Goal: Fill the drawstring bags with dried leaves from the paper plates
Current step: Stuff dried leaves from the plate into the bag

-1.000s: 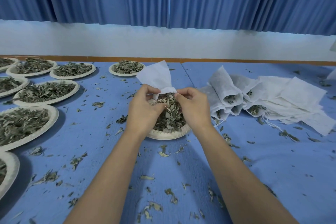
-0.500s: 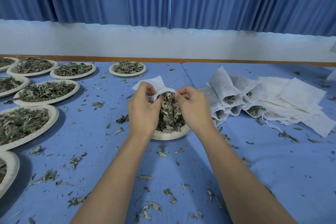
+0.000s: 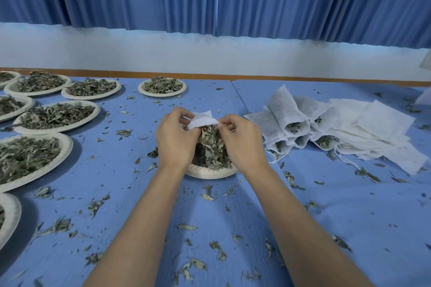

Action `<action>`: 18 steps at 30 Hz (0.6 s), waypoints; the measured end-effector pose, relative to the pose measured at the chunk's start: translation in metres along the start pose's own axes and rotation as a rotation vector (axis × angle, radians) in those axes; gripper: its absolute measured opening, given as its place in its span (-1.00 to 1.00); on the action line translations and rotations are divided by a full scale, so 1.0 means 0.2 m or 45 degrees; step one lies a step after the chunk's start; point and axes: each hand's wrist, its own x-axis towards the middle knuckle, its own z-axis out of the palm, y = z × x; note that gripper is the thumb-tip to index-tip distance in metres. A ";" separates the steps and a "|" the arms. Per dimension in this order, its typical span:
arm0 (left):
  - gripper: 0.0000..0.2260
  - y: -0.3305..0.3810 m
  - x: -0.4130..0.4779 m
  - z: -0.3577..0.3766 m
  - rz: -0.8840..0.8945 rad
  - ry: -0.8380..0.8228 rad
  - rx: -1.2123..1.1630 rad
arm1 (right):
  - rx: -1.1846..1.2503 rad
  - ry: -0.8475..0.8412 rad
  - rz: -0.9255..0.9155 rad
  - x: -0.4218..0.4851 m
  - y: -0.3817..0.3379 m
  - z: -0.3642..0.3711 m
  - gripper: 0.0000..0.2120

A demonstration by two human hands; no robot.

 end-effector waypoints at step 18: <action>-0.72 0.00 -0.01 0.00 -0.015 0.094 0.013 | -0.130 -0.434 0.009 0.00 -0.04 -0.10 -0.81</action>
